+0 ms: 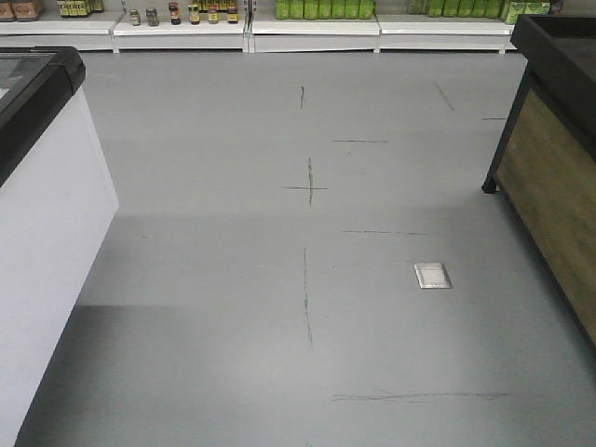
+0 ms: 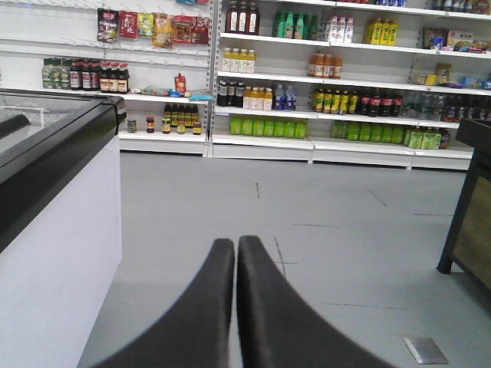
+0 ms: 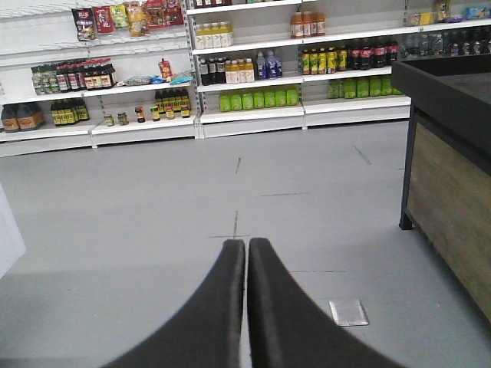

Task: Pick three apples into basket with both arms
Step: 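Drive the base forward along the aisle toward the fruit tables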

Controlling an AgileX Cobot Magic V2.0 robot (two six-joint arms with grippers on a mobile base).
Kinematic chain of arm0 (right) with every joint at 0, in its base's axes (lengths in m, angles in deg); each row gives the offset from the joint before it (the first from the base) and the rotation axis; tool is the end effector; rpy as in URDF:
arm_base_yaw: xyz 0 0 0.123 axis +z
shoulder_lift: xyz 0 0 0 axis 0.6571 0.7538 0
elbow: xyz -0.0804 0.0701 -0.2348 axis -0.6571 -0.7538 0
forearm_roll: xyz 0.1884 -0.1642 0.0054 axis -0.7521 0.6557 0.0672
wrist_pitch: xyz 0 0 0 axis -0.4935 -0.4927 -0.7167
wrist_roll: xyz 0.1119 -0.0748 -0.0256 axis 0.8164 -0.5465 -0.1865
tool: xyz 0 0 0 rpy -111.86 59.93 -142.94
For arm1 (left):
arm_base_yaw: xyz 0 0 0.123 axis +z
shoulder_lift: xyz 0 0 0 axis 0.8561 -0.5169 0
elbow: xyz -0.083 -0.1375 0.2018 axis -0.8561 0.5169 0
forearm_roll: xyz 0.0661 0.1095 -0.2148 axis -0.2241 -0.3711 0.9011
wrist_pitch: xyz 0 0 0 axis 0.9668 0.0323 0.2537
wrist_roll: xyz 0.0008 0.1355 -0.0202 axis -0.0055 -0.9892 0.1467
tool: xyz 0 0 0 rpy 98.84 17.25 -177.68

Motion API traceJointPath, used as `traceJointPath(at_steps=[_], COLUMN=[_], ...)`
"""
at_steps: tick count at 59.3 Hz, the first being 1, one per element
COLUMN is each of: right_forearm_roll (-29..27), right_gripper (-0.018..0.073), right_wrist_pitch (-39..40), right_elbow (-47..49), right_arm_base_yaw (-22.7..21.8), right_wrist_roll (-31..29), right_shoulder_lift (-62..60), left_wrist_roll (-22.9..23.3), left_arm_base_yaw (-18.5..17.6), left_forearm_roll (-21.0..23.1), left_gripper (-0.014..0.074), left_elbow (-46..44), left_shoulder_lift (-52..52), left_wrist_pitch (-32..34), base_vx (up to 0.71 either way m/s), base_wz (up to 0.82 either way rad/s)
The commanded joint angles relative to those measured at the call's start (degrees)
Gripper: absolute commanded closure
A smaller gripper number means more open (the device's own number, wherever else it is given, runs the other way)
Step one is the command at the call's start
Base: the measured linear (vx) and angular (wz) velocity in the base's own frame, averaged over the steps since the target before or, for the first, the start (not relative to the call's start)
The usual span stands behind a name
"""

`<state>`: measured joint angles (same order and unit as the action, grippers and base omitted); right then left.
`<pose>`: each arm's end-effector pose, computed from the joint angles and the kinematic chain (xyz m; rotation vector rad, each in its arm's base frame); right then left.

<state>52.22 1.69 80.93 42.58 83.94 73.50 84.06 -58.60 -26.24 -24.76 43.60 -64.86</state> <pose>0.1282 0.0012 0.1850 0.0279 1.6522 0.0415 0.1283 -0.0014 0.1961 -0.0782 1.5831 -0.0919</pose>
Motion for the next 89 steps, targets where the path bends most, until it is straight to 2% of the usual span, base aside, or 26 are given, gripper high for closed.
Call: traceJointPath(at_steps=[1,89], right_forearm_roll=[0.7,0.7], right_gripper=[0.0564,0.0564], right_wrist_pitch=[4.5,4.5], right_elbow=[-0.2,-0.2], right_arm_base_yaw=[-0.4,-0.4], right_wrist_roll=[-0.7,-0.7], right_shoulder_lift=[0.7,0.7], left_wrist_roll=[0.3,0.3], left_arm_base_yaw=[0.2,0.2], left_forearm_roll=[0.1,0.1], left_gripper=[0.0602,0.0602], left_elbow=[-1.5,-1.5], left_shoulder_lift=[0.1,0.1], left_wrist_pitch=[3.9,3.9], base_vx=[0.0,0.01], base_wz=[0.0,0.01])
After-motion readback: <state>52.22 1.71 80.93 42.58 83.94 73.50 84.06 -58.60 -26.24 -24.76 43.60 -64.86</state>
